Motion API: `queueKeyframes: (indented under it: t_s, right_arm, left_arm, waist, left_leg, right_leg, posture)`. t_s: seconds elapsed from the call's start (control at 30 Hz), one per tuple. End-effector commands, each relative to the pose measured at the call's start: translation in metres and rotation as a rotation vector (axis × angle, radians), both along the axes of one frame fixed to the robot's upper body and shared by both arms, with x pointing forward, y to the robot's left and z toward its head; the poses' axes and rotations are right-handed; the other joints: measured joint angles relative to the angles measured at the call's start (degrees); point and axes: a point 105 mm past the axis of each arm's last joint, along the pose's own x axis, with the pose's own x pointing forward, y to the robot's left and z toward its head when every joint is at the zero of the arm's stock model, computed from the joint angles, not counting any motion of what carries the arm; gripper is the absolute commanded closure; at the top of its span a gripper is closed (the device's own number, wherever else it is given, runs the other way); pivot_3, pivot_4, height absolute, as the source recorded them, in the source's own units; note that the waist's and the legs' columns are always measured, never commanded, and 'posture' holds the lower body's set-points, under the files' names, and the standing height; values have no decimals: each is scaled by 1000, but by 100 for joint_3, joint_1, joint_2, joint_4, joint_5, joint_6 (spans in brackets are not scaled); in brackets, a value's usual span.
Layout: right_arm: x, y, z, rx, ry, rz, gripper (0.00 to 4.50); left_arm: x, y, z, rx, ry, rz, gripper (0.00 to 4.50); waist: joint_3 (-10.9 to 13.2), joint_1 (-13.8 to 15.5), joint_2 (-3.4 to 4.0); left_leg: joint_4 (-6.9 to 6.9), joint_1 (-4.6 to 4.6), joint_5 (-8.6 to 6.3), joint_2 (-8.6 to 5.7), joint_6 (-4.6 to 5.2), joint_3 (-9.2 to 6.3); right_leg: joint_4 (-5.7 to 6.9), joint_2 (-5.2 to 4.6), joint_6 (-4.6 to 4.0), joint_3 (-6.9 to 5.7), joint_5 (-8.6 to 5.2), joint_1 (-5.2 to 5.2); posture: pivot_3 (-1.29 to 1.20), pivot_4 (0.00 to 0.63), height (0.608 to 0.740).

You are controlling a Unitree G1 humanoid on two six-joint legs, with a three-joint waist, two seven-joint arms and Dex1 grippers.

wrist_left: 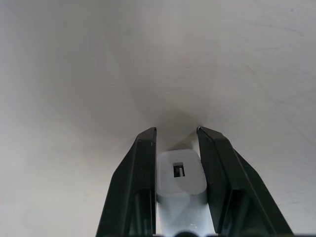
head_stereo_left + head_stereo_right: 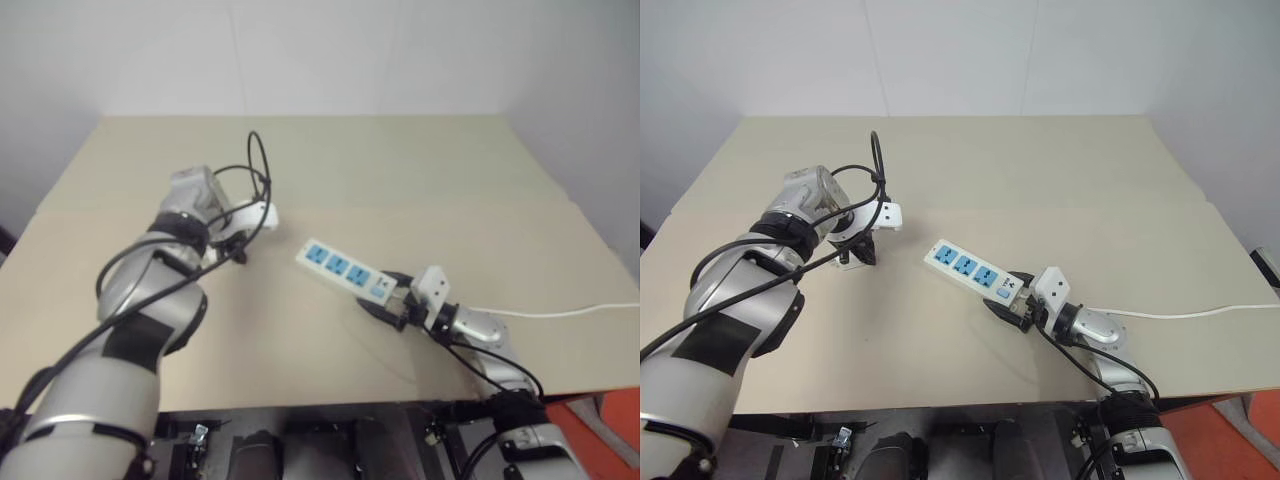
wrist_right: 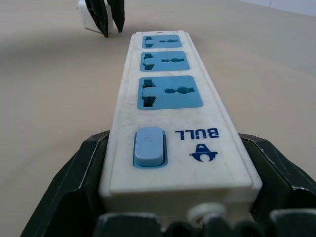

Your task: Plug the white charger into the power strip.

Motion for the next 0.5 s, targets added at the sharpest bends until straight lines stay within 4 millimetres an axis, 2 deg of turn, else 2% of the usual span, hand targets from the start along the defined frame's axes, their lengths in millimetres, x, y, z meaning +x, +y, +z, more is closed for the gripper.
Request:
queueKeyframes:
  t_s: [0.03, 0.1, 0.27, 0.37, 0.43, 0.5]
  right_arm:
    - [-3, 2, -10, -28, 28, 5, 1076]
    - [-4, 1, -10, -29, 28, 5, 1076]
    - [-6, -1, -9, -34, 30, 11, 1076]
    - [-8, -1, -7, -38, 29, 46, 1076]
    - [-10, 0, -6, -43, 29, 71, 1076]
    - [-13, 1, -6, -49, 35, 112, 1076]
  left_arm:
    - [8, -1, 26, -32, -89, -10, 3527]
    - [9, -6, 34, -77, -105, -19, 3527]
    - [8, -41, 87, -444, -216, -138, 3527]
    - [-10, -56, 119, -775, -260, -270, 3527]
    - [-21, -56, 127, -895, -302, -322, 3527]
    - [-37, -55, 133, -1098, -346, -393, 3527]
  waist:
    - [0, -2, 0]
    - [0, -2, 0]
    - [1, 5, -1]
    - [0, 1, 0]
    - [-3, -16, 5]
    - [-10, -32, 18]
  left_leg:
    - [0, 0, 0, 0, 0, 0]
    - [0, -2, 0, 0, 0, -1]
    - [0, -9, 0, 0, 0, -5]
    - [-1, -14, 0, 1, 0, -7]
    - [-4, -11, -1, 2, 1, -6]
    - [-3, -6, -1, 2, 2, -6]
  right_leg:
    - [0, 0, 0, 0, 0, 0]
    - [-2, 0, 0, -1, 0, 0]
    - [-5, -1, 0, -6, 1, -4]
    - [-5, -2, 1, -7, 1, -7]
    - [2, -2, 1, -5, 0, -8]
    - [7, -2, 1, -2, 1, -8]
  posture:
    - [0, 150, 740]
    - [0, 150, 740]
    - [0, 150, 740]
    - [0, 150, 740]
    - [0, 150, 740]
    - [0, 150, 740]
